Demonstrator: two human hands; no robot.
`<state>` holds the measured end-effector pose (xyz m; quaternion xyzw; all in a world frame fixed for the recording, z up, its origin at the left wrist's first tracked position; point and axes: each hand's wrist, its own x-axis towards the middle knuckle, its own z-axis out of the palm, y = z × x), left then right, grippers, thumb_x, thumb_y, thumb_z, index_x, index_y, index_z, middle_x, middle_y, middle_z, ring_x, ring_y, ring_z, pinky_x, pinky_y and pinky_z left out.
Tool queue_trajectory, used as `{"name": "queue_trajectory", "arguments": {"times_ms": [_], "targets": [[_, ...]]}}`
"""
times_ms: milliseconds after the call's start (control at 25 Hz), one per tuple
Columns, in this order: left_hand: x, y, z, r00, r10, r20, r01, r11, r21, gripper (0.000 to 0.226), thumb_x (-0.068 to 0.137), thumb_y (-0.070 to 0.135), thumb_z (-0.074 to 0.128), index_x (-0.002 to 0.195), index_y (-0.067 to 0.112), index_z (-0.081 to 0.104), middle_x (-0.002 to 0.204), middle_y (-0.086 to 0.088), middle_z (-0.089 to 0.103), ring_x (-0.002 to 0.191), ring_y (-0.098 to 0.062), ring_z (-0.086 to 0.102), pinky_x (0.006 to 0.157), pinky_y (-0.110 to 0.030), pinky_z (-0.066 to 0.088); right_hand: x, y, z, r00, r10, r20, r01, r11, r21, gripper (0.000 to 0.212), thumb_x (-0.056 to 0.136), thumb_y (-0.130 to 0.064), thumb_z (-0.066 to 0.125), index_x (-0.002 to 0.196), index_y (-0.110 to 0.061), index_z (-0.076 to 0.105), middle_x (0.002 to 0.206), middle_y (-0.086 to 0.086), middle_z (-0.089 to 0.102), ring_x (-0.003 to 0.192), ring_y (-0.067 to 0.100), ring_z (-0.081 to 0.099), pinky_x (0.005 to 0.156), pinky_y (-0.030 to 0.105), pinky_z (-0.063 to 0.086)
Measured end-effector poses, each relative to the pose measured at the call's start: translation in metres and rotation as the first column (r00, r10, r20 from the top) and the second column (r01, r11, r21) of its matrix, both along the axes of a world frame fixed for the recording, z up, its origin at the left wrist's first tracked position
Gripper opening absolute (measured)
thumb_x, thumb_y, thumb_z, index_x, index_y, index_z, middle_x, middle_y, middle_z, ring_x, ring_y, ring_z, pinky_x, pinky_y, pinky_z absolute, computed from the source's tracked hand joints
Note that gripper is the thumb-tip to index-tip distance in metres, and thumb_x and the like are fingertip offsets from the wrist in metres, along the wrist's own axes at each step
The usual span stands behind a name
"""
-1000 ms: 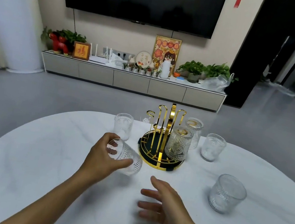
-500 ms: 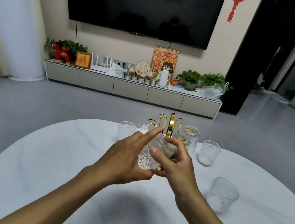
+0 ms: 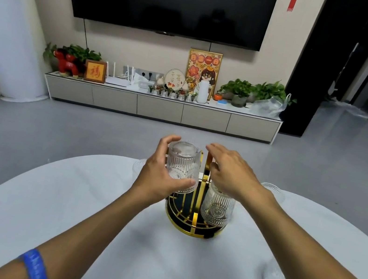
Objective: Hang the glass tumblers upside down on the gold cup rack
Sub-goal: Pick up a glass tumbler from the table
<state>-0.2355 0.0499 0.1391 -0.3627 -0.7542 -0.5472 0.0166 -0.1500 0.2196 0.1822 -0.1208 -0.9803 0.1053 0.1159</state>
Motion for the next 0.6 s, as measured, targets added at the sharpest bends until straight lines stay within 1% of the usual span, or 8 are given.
{"name": "queue_trajectory", "arguments": {"times_ms": [80,120,160,240,320,400,480,600], "targets": [[-0.005,0.01,-0.014,1.0,-0.014,0.004,0.014,1.0,-0.019,0.094,0.054,0.04,0.089,0.13,0.046,0.034,0.121,0.016,0.055,0.103,0.0,0.059,0.076,-0.017,0.054,-0.002,0.005,-0.007,1.0,0.003,0.008,-0.003,1.0,0.026,0.05,0.09,-0.01,0.043,0.14,-0.016,0.043,0.147,0.003,0.047,0.129,0.033,0.044,0.099,0.052,0.042],[-0.005,0.013,-0.02,1.0,-0.021,0.007,0.021,0.999,-0.031,0.094,0.053,0.039,0.088,0.13,0.047,0.034,0.119,0.02,0.055,0.102,0.004,0.058,0.075,-0.017,0.053,-0.002,0.006,-0.01,1.0,0.006,0.006,-0.007,0.999,0.035,0.053,0.089,-0.009,0.043,0.141,-0.016,0.042,0.148,0.002,0.046,0.13,0.033,0.044,0.099,0.052,0.043],[-0.005,0.015,-0.028,1.0,-0.026,0.015,0.027,0.999,-0.044,0.094,0.053,0.037,0.088,0.129,0.047,0.035,0.117,0.023,0.055,0.101,0.004,0.058,0.076,-0.021,0.054,-0.003,0.006,-0.011,1.0,0.01,0.003,-0.011,0.999,0.046,0.053,0.088,-0.009,0.043,0.14,-0.016,0.043,0.147,0.002,0.047,0.129,0.033,0.045,0.098,0.052,0.044],[-0.001,0.016,-0.044,0.999,-0.028,0.038,0.031,0.997,-0.065,0.093,0.053,0.033,0.089,0.128,0.046,0.036,0.116,0.02,0.056,0.099,-0.002,0.06,0.077,-0.031,0.056,-0.003,0.007,-0.012,1.0,0.007,0.002,-0.008,0.998,0.062,0.049,0.088,-0.009,0.043,0.136,-0.015,0.047,0.144,0.003,0.049,0.126,0.034,0.047,0.096,0.052,0.044],[0.002,0.015,-0.059,0.998,-0.026,0.057,0.03,0.997,-0.073,0.092,0.053,0.029,0.089,0.127,0.046,0.037,0.115,0.017,0.058,0.097,-0.004,0.062,0.076,-0.032,0.057,-0.003,0.007,-0.01,1.0,-0.007,0.01,0.006,0.998,0.067,0.049,0.087,-0.008,0.043,0.136,-0.015,0.049,0.147,0.002,0.047,0.126,0.034,0.047,0.097,0.051,0.043],[0.005,0.013,-0.07,0.996,-0.039,0.08,0.044,0.997,-0.066,0.091,0.053,0.029,0.089,0.126,0.046,0.037,0.115,0.021,0.058,0.097,0.001,0.061,0.075,-0.024,0.055,-0.002,0.007,-0.01,1.0,-0.016,0.014,0.015,0.998,0.063,0.053,0.086,-0.008,0.043,0.139,-0.017,0.046,0.153,0.001,0.041,0.13,0.034,0.045,0.1,0.052,0.041],[0.008,0.014,-0.078,0.993,-0.051,0.108,0.056,0.998,-0.039,0.09,0.054,0.029,0.089,0.125,0.047,0.037,0.117,0.025,0.056,0.1,0.005,0.059,0.074,-0.014,0.051,-0.001,0.007,-0.013,1.0,-0.014,0.024,0.013,0.998,0.054,0.062,0.085,-0.006,0.044,0.146,-0.019,0.038,0.159,0.0,0.031,0.136,0.032,0.039,0.104,0.053,0.039],[0.01,0.013,-0.078,0.984,-0.073,0.163,0.081,0.996,-0.043,0.094,0.057,0.026,0.09,0.129,0.049,0.034,0.122,0.028,0.052,0.107,0.0,0.058,0.077,-0.009,0.047,0.002,0.006,-0.016,0.999,-0.006,0.053,0.006,1.0,-0.002,0.067,0.09,-0.007,0.044,0.152,-0.021,0.025,0.162,-0.002,0.02,0.144,0.029,0.026,0.11,0.052,0.032]]}}
